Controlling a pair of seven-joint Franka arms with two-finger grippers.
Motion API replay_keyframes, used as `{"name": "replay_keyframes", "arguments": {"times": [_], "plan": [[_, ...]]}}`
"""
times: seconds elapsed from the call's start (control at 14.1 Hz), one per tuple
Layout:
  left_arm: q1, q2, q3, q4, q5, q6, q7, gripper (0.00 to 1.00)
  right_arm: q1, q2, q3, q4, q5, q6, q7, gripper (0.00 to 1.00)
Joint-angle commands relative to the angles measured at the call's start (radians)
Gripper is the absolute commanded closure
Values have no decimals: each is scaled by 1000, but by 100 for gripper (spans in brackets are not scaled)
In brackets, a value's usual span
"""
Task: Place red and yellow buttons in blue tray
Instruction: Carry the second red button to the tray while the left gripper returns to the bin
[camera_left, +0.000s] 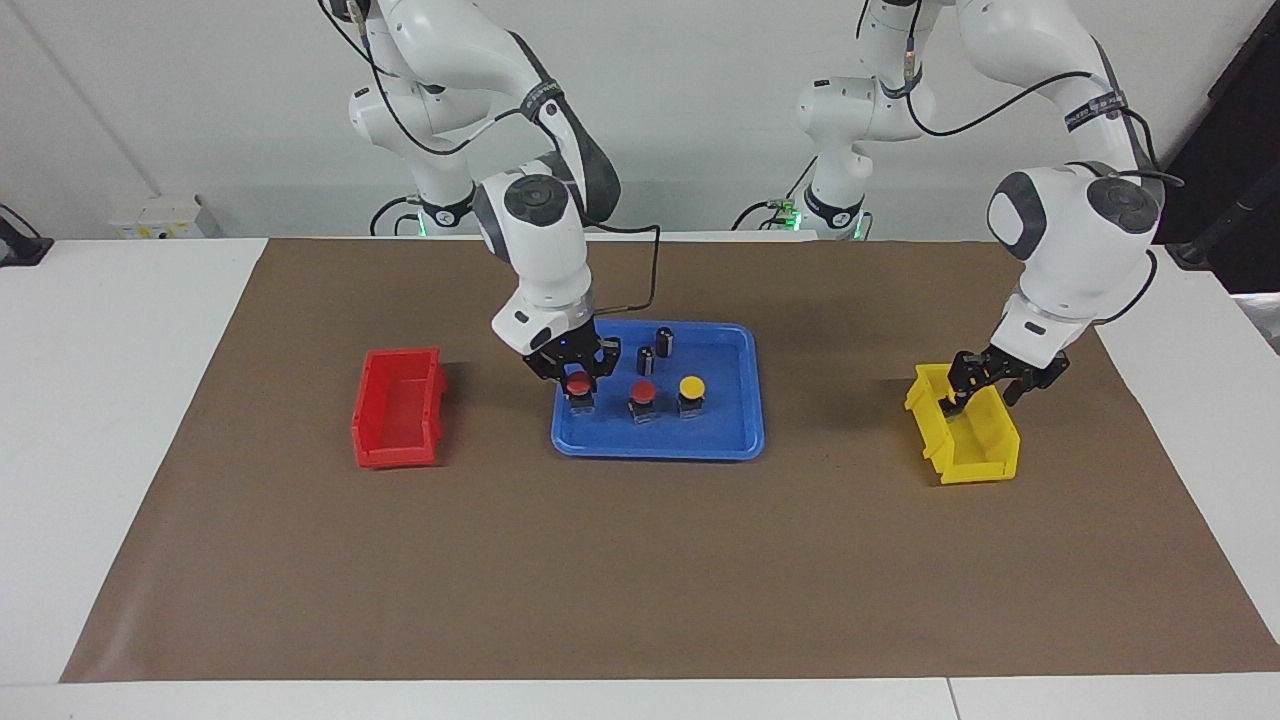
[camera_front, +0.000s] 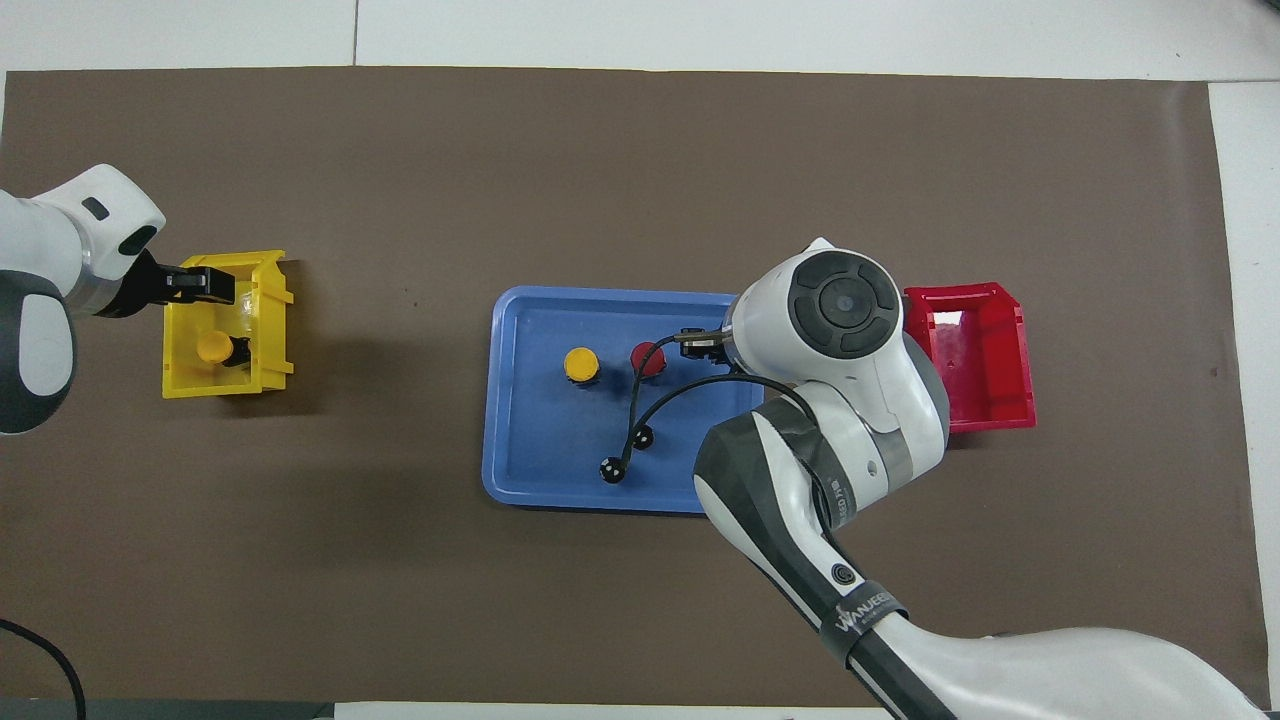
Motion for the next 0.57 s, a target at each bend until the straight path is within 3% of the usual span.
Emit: {"name": "replay_keyframes", "arguments": {"times": [0.0,0.36,0.43,0.5], "plan": [[13,-38,-10,-109,0,82,8,27,14,5,-4,-31,6,44,13,70],[46,-43,-12,-116,0,80,8,27,26,-1,-4,-74,6,73,11,67],[48,-43,-12,-117,0,79,8,27,27,-4,-4,-94,6,99,11,63],[54,-45,-12,-125,0,80,6,27,28,-9,-4,-106,6,107,10,52]]}}
